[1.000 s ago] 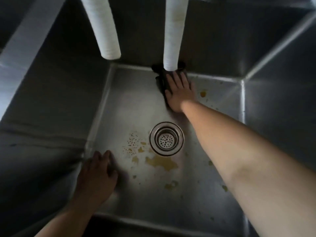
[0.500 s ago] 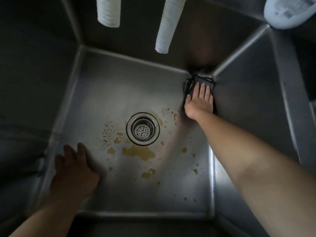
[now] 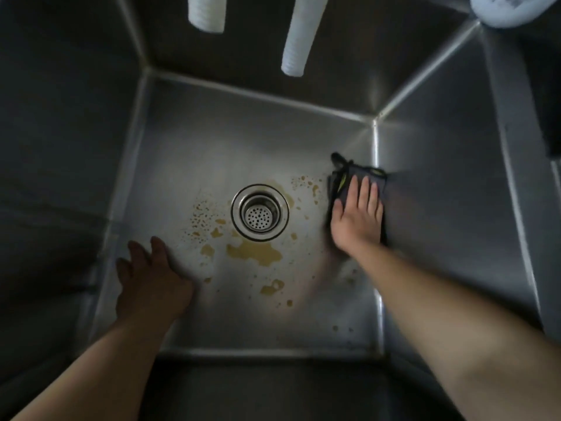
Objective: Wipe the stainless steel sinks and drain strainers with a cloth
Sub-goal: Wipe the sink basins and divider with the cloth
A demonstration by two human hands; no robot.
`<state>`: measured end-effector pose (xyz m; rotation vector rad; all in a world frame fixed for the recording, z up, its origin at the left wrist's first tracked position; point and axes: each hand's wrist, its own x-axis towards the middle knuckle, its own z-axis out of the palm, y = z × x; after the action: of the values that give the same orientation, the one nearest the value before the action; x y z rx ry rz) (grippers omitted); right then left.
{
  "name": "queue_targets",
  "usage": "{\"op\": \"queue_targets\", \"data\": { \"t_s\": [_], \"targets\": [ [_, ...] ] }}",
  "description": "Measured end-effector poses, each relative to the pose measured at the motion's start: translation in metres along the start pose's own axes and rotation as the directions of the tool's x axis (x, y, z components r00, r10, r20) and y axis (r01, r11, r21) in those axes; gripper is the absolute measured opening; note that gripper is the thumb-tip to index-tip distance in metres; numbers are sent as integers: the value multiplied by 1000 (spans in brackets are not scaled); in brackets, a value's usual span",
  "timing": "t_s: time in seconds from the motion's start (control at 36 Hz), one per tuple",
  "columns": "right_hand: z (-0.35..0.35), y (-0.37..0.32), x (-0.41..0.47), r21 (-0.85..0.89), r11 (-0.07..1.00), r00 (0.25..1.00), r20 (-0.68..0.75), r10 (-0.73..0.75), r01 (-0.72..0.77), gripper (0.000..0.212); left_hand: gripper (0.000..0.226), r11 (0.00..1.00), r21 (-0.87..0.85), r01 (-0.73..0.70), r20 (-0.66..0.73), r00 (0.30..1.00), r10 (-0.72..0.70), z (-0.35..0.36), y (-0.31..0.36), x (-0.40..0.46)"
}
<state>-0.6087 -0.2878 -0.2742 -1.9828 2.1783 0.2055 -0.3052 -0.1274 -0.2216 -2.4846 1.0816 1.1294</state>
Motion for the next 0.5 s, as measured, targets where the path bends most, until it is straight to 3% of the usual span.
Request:
{"op": "queue_targets", "data": {
  "t_s": [0.14,0.22,0.33,0.42,0.5],
  "targets": [
    [-17,-14,94,-5,1000,996,87,8,-7,67,80,1000,-1,12,-2,1000,-12,3,2,5],
    [-17,-27,99,0,1000,992,121,27,-27,68,81,999,35,16,13,1000,-17,3,3,7],
    [-4,-63,44,-20,971,969,76,-237,239,67,80,996,83,14,18,1000,-16,1,4,9],
    [7,-78,-3,-29,874,870,118,-479,485,66,81,995,97,10,28,1000,-13,-2,4,5],
    [8,-66,-21,-18,826,818,149,-555,563,64,83,999,49,20,32,999,-22,-4,3,1]
  ]
}}
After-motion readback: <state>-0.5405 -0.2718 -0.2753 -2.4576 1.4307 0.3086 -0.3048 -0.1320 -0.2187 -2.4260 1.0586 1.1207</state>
